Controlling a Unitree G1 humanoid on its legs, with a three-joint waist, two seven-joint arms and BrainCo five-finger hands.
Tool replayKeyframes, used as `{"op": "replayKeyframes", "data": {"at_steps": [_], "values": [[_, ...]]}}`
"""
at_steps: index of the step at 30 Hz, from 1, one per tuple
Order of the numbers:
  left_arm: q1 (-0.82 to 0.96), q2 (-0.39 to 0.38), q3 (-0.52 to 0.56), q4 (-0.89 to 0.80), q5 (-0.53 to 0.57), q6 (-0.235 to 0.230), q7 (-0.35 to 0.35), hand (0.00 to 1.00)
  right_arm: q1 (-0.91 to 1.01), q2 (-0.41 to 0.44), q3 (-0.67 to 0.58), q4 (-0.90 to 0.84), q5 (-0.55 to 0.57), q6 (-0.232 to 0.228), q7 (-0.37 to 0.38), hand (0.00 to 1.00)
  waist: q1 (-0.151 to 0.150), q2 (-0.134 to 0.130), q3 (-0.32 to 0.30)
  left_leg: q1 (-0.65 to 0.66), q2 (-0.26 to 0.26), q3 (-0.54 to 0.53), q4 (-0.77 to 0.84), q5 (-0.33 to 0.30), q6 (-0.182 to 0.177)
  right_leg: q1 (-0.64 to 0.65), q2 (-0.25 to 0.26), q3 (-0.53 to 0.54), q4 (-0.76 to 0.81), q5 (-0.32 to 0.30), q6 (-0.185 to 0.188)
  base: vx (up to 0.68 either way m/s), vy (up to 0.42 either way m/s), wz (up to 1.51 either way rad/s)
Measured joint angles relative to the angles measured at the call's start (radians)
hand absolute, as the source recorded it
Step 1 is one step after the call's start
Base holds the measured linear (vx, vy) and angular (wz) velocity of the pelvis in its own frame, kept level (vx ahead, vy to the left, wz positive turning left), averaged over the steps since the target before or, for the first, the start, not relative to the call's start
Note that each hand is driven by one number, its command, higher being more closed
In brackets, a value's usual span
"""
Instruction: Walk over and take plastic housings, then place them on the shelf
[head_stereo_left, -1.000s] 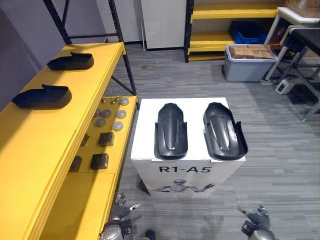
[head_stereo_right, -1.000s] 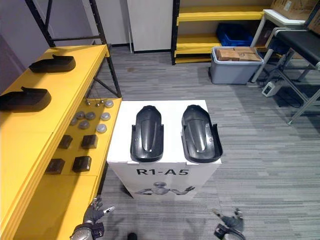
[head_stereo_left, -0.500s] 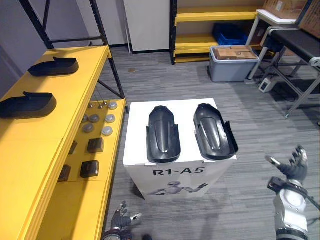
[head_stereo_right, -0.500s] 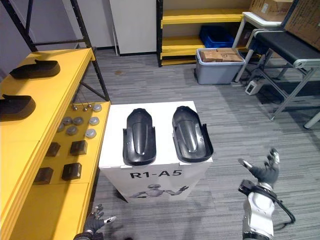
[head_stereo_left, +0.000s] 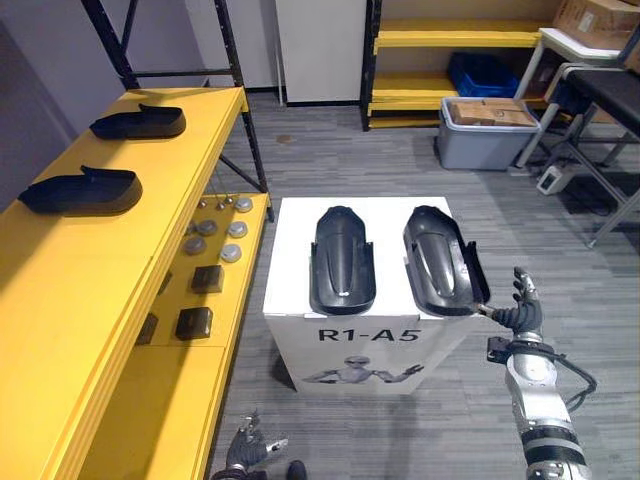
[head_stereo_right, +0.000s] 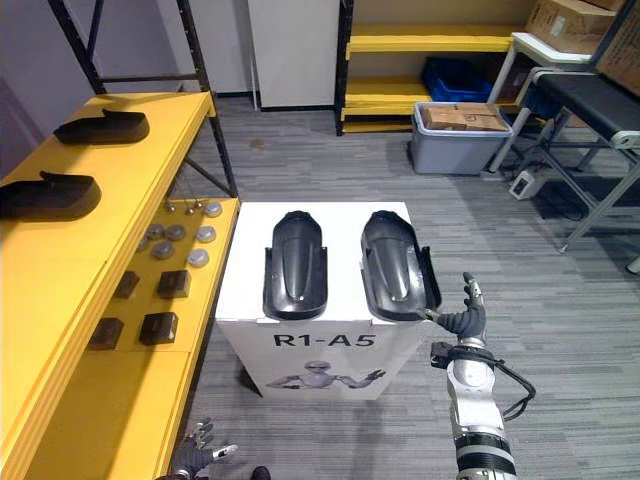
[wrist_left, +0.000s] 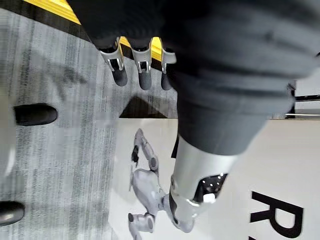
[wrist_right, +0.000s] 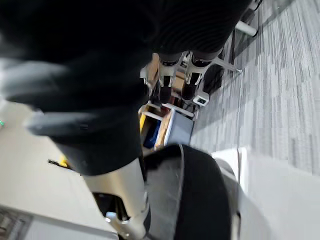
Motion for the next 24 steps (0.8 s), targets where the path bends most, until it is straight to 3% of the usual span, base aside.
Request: {"op": "replayKeyframes", "data": {"at_steps": [4,14,15,24], "values": [[-0.003,0.0,-0.004,0.002,0.0,0.0,0.002,0.0,-0.086,0.0,-0.001,0.093,-0.048,0.032,-0.05,0.0,0.021,0.001,0.012,-0.007,-0.001,-0.001,0.001,0.0,0.0,-0.001,0.0,-0.002,-0.008,0.001,0.0,0.01,0.0,0.01],[-0.006,0.002,-0.041,0.002,-0.003,-0.002,0.022,0.0,-0.285,0.001,-0.022,0.352,0.003,0.063,-0.1,0.0,0.022,0.011,0.037,-0.014,0.0,-0.009,0.003,0.001,0.0,0.002,0.002,-0.002,-0.023,0.006,-0.001,0.03,-0.006,0.0],[-0.007,0.002,-0.041,0.002,-0.003,-0.002,0.023,0.0,-0.303,0.001,-0.024,0.382,0.014,0.066,-0.099,1.0,0.021,0.013,0.044,-0.013,0.0,-0.008,0.0,0.001,0.0,0.003,0.002,-0.001,-0.023,0.006,-0.001,0.0,0.0,0.0],[-0.029,0.007,-0.041,0.024,-0.014,-0.002,0.027,0.0,-0.404,-0.02,-0.082,0.531,0.109,0.067,-0.086,1.0,0.02,0.014,0.066,-0.01,0.0,-0.007,-0.002,-0.001,-0.002,0.004,0.001,-0.001,-0.023,0.009,-0.002,-0.03,0.005,-0.01]]}}
